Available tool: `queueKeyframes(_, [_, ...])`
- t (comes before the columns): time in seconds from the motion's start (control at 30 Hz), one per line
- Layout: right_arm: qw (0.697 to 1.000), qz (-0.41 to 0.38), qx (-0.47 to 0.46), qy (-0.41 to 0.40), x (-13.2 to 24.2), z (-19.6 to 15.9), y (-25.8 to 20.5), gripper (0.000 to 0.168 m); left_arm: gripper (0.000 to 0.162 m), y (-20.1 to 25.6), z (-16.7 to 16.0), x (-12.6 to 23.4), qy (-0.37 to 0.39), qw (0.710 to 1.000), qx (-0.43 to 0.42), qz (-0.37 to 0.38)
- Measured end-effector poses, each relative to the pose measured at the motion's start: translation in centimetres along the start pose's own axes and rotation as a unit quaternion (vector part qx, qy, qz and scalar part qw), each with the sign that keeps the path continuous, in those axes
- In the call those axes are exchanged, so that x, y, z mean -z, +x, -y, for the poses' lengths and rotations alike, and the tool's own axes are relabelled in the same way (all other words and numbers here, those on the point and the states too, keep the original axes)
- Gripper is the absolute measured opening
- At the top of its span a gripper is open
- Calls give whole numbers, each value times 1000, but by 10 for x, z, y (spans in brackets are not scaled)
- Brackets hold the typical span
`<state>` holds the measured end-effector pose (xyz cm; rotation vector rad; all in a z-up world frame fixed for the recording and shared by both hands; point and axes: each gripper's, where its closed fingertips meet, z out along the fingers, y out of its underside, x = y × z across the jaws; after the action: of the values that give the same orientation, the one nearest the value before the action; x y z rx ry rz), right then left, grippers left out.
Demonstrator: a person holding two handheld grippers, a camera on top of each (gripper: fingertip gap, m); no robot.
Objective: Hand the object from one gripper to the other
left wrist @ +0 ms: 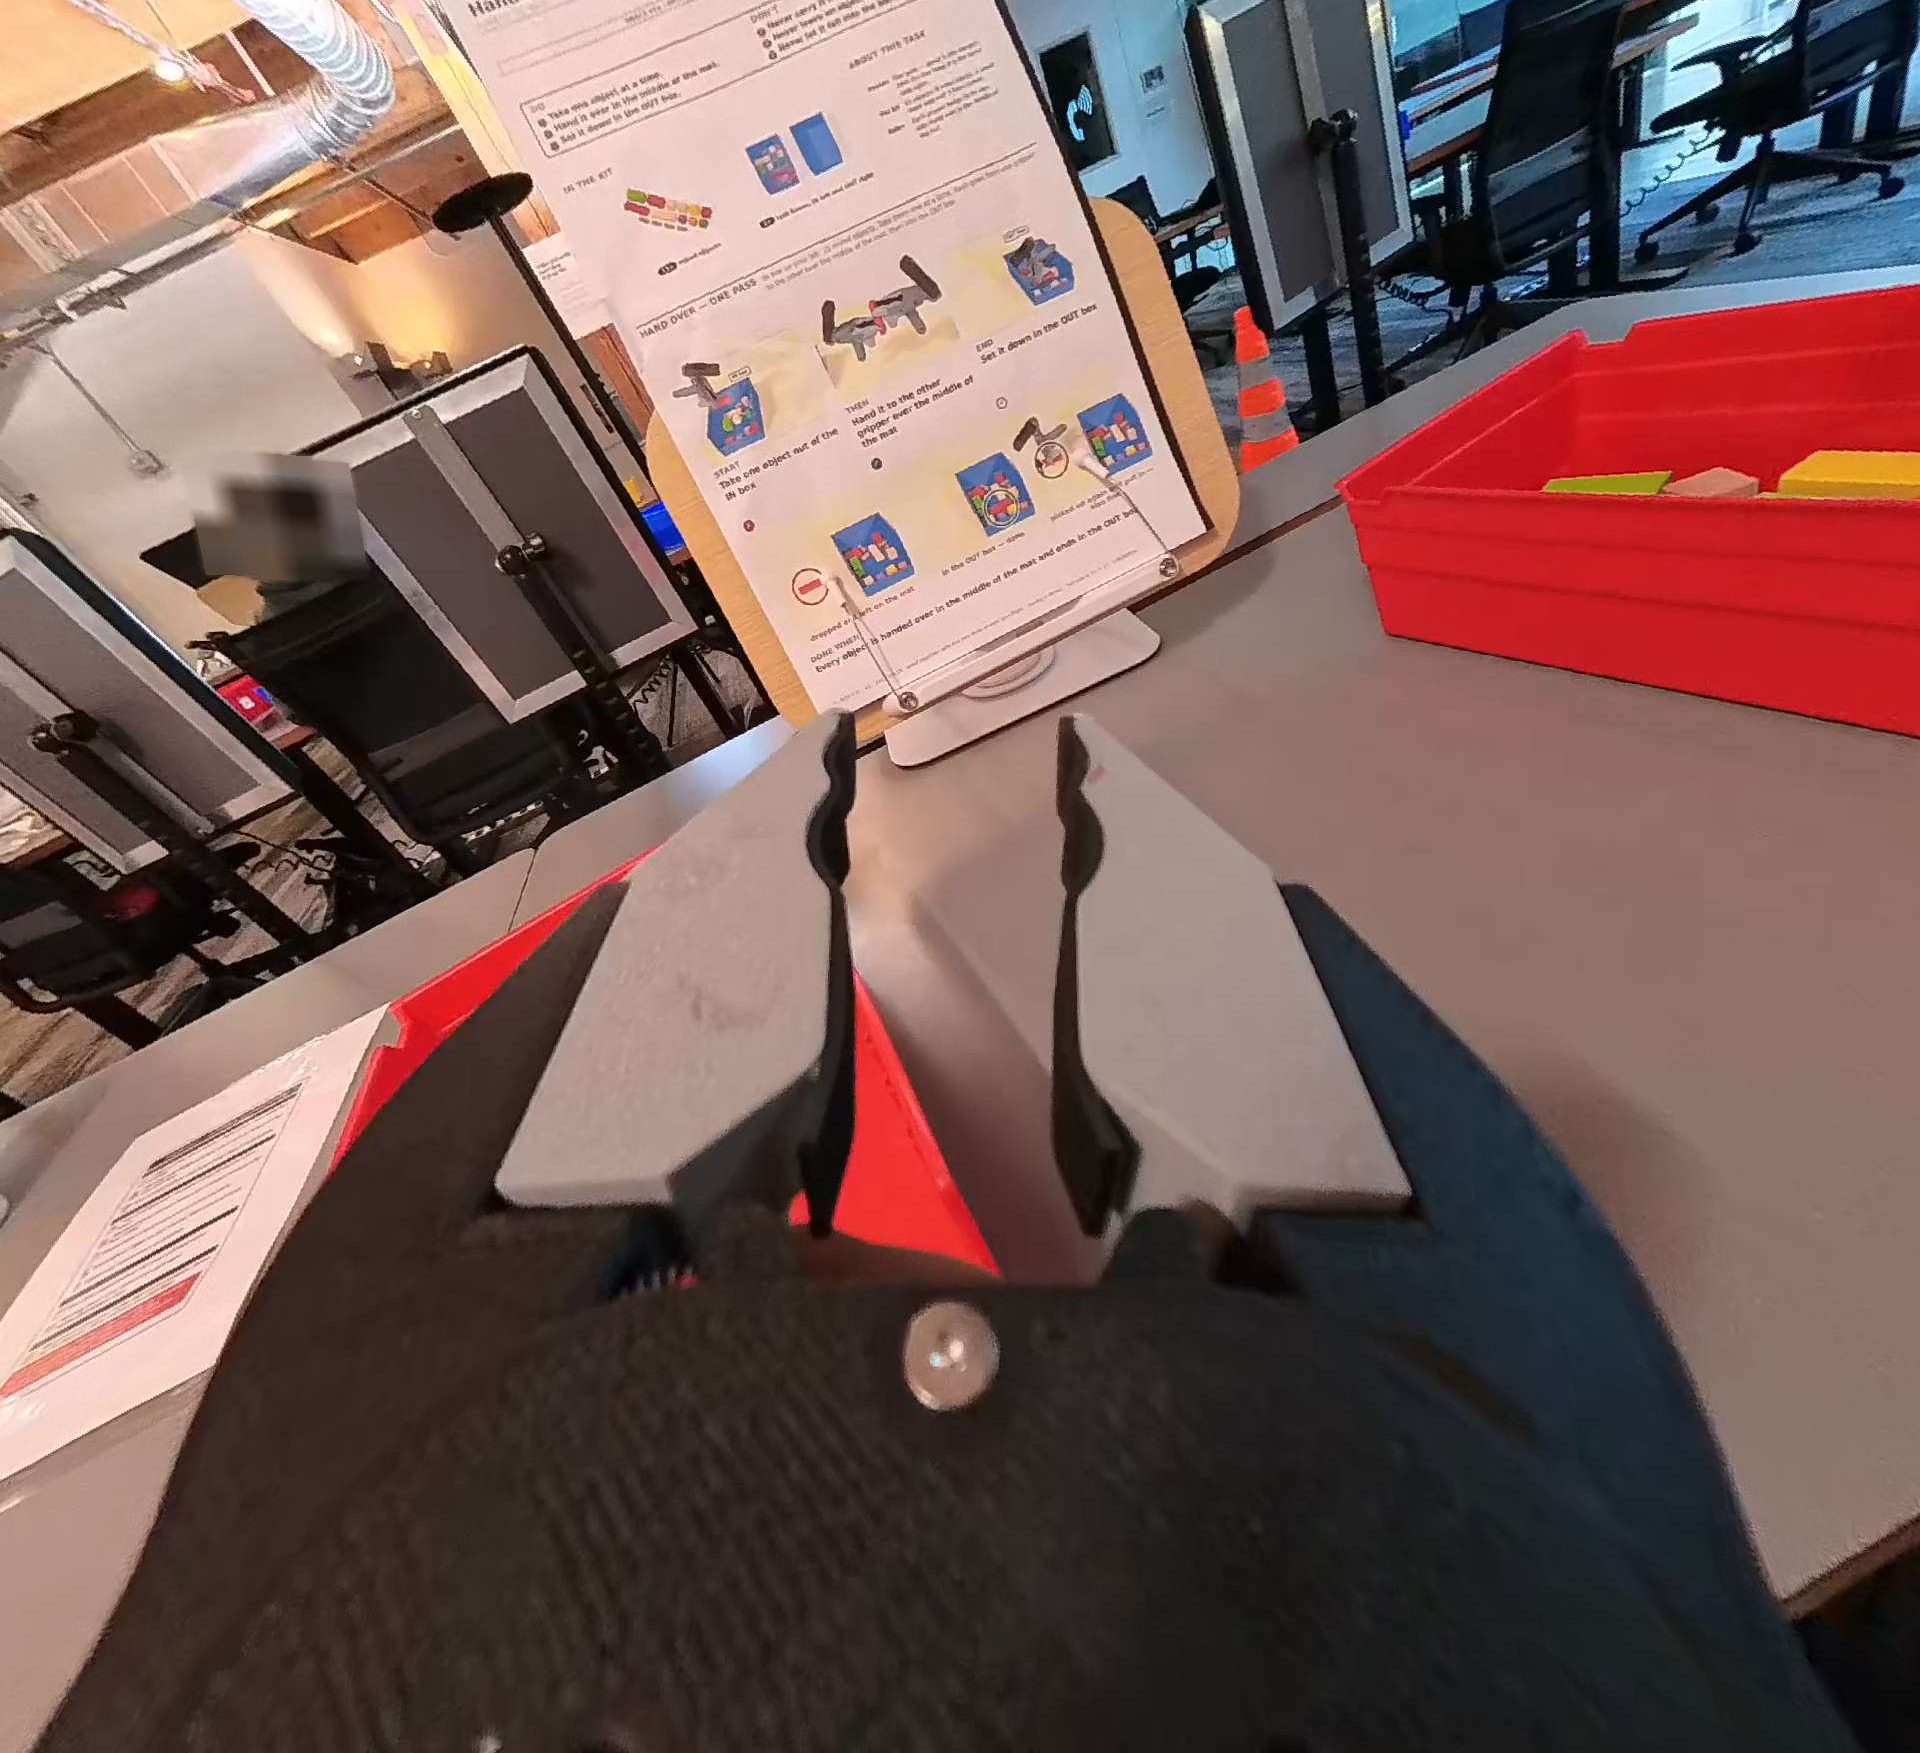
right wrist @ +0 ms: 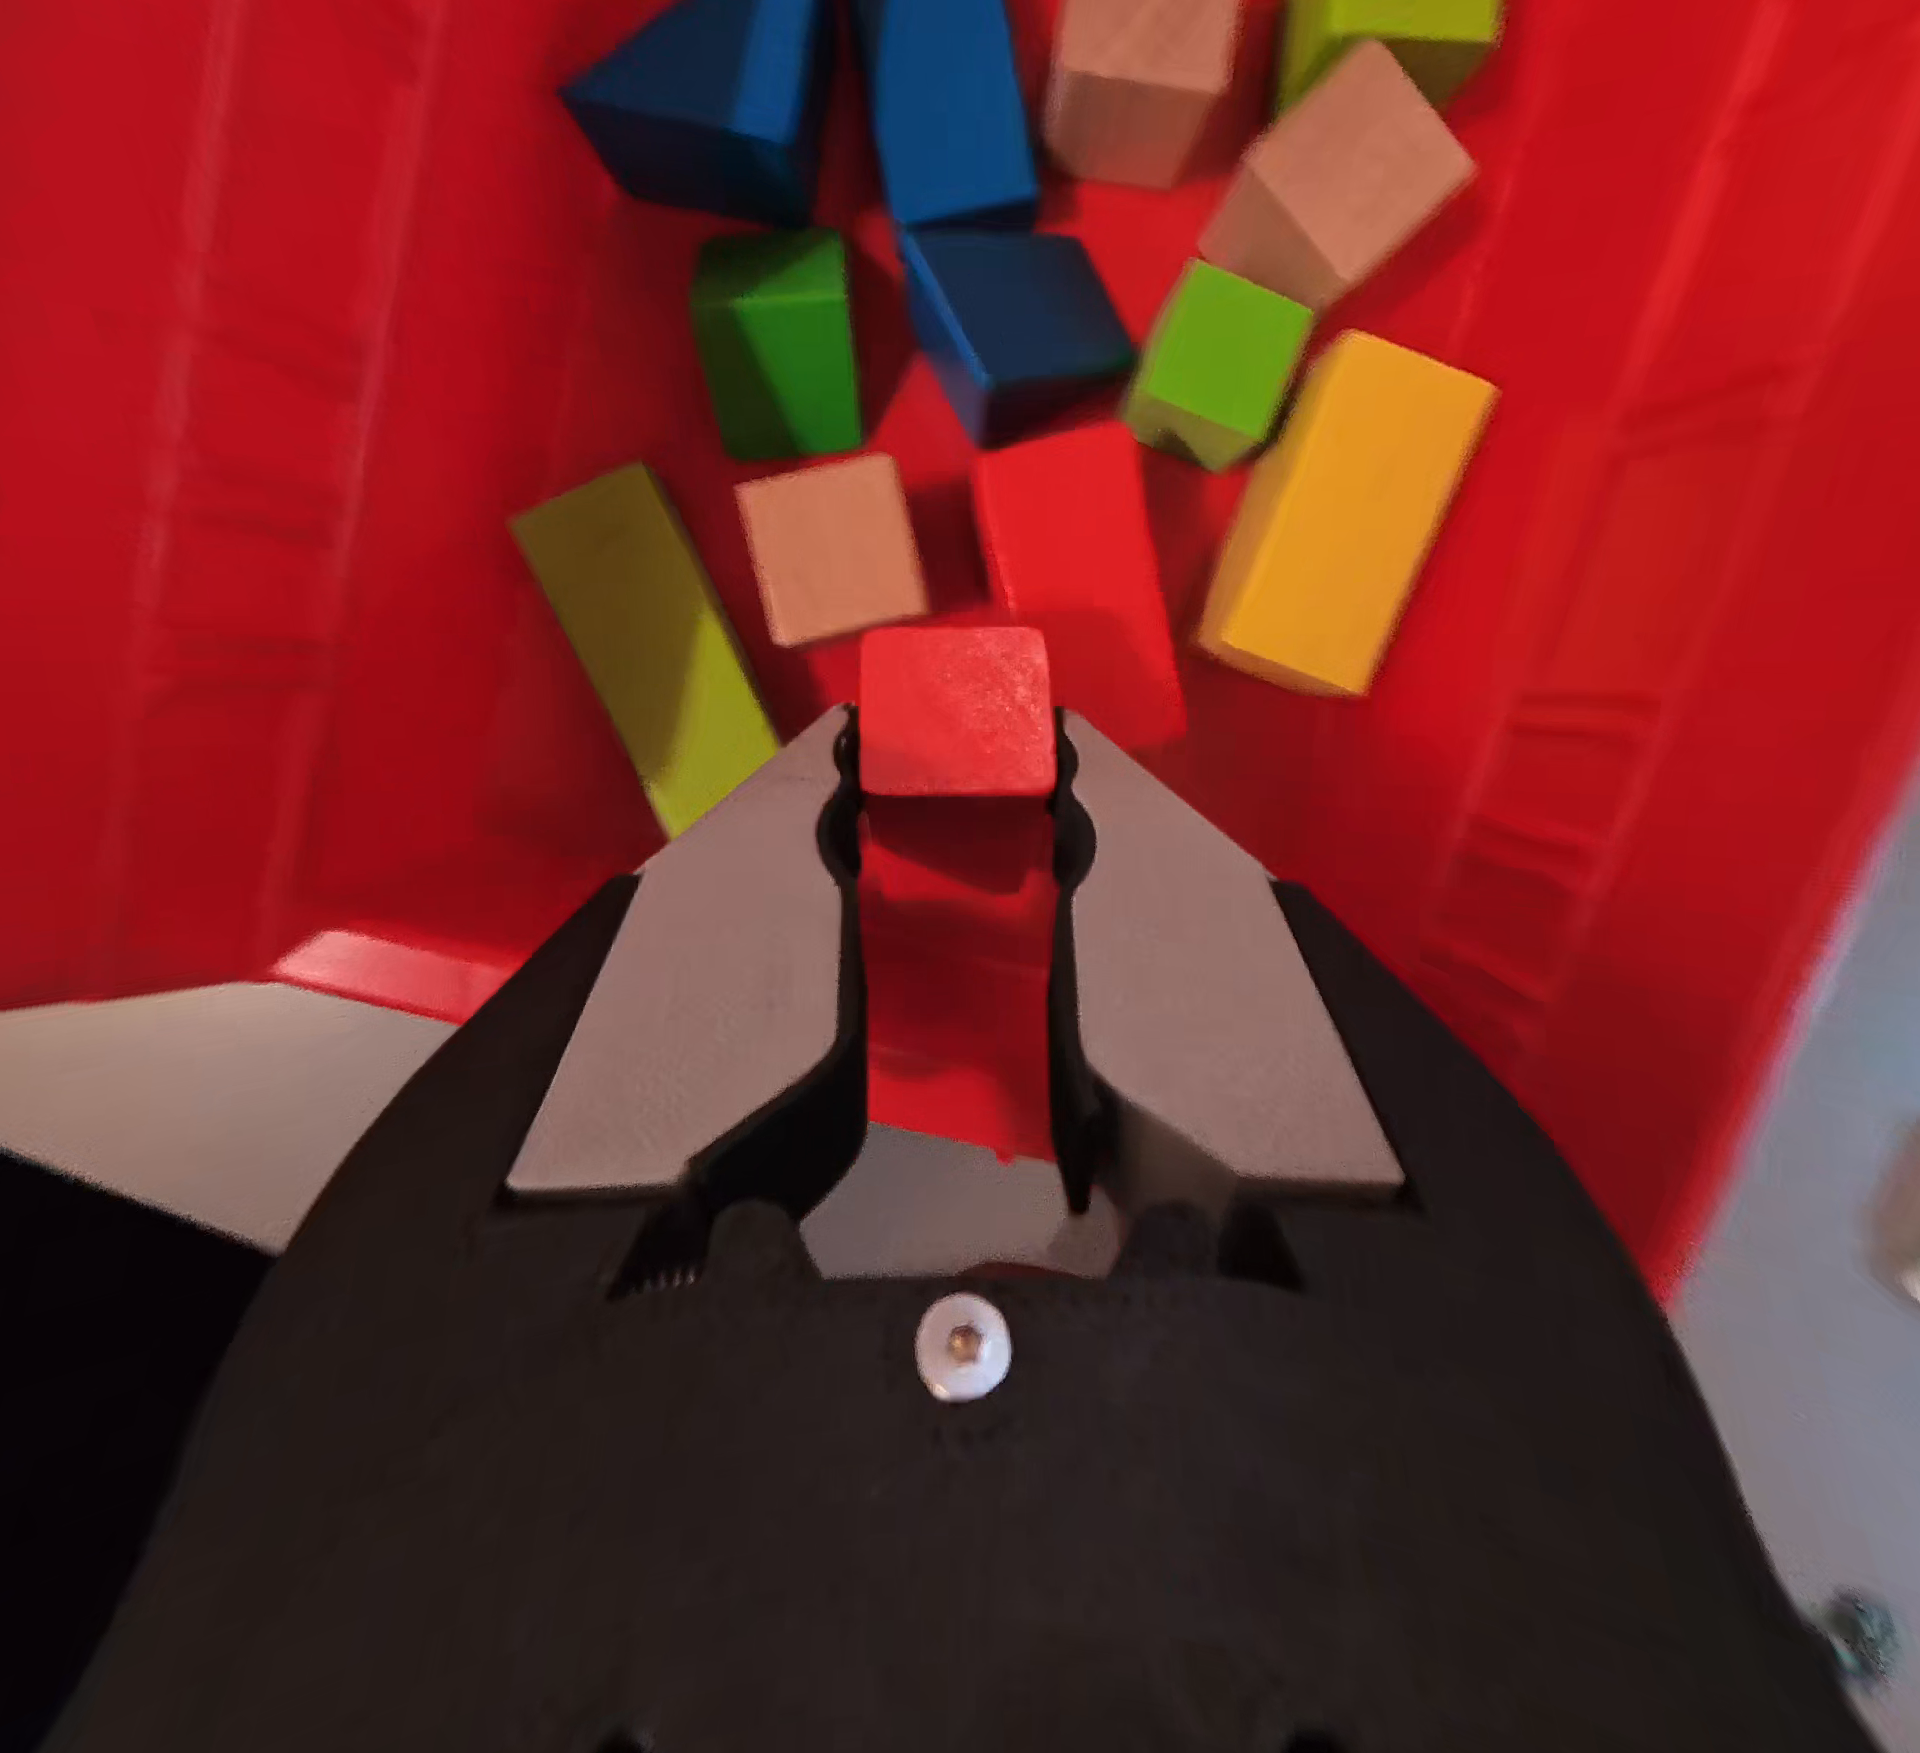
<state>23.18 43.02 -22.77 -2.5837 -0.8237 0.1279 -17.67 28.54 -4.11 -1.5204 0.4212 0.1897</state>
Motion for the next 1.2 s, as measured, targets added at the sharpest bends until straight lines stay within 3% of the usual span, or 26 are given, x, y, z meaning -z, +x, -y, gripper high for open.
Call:
queueKeyframes(0.37, [999,-33,21,5,-9,14,1,33,35,4,2,1,1,1000,-9,-1])
queueKeyframes(0.53, [996,-17,81,-31,-2,-2,-20,33,35,5,1,0,0,1000,-11,-2])
queueKeyframes(0.8, [996,-20,51,-64,-31,0,-11,33,35,5,2,1,1,1000,-16,0])
queueKeyframes(1.13, [997,-4,74,-2,-31,29,-29,33,35,2,-3,-1,-10,1000,-5,-2])
queueKeyframes(1.2, [998,9,67,8,-29,31,-31,39,35,-1,-7,-2,-16,1000,5,-2])
